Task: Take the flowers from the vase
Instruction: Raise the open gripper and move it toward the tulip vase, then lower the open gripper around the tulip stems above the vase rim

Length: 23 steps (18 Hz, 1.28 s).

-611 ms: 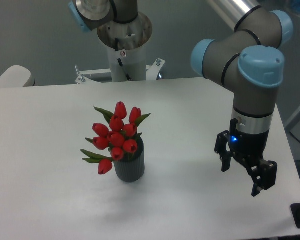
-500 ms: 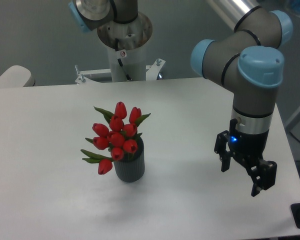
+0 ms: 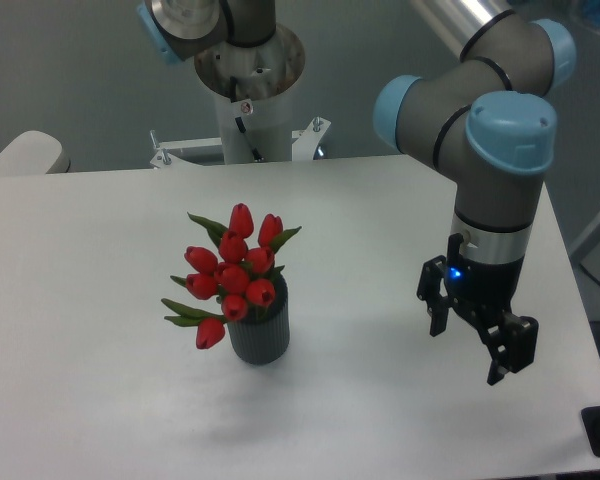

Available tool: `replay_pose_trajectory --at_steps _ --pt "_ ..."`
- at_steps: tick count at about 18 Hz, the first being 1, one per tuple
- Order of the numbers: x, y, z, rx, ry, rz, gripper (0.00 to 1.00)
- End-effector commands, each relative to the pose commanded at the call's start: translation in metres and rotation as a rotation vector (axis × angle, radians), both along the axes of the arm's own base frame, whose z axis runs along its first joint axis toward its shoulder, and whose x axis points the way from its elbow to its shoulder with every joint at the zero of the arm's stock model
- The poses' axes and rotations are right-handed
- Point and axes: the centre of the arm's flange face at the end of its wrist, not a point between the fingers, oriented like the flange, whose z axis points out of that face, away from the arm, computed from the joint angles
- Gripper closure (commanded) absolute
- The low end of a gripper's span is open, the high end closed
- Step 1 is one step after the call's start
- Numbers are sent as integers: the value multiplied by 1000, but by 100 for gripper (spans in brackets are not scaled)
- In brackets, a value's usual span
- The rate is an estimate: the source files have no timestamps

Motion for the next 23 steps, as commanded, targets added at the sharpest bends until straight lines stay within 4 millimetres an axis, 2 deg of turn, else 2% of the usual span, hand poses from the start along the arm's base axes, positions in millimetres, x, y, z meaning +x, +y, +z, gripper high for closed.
replay_pose_trajectory --at_steps 4,8,10,17,23 --pt "17 -20 -2 -27 -47 14 0" --pt "35 -43 -29 -54 -196 27 0" --pt "48 -54 -27 -2 -293 35 0" --pt "109 -56 -61 202 -593 80 0" --pt "126 -60 -75 342 -727 79 0"
